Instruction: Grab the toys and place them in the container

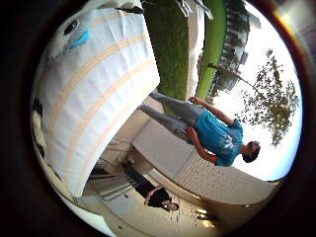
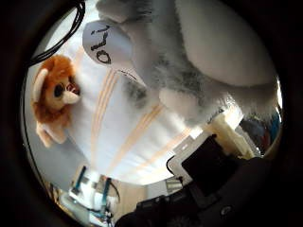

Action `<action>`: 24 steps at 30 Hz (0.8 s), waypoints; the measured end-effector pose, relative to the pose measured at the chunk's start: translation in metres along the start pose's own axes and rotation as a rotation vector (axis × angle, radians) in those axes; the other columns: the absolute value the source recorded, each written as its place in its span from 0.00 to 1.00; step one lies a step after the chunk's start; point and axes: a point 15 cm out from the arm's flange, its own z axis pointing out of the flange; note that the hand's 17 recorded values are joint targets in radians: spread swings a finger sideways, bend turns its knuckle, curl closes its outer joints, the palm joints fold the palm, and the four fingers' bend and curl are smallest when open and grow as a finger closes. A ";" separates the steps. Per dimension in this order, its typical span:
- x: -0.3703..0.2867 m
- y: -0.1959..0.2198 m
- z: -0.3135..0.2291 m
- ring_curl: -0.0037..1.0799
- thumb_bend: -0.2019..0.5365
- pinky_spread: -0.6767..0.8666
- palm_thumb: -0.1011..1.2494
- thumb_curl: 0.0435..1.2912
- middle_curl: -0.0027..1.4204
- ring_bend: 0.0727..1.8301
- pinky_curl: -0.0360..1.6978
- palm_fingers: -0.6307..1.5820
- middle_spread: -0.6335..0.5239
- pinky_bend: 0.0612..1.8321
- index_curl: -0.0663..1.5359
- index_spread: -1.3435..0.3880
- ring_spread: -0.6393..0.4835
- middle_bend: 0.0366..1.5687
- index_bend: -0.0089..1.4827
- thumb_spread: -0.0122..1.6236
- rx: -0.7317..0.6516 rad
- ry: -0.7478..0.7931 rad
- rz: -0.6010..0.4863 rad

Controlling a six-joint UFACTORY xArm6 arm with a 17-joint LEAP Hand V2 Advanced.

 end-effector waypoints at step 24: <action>-0.021 0.062 -0.102 0.73 0.26 0.59 0.84 0.40 0.69 0.71 0.47 0.76 0.32 0.72 0.05 0.26 0.49 0.68 0.41 0.69 0.056 -0.274 0.120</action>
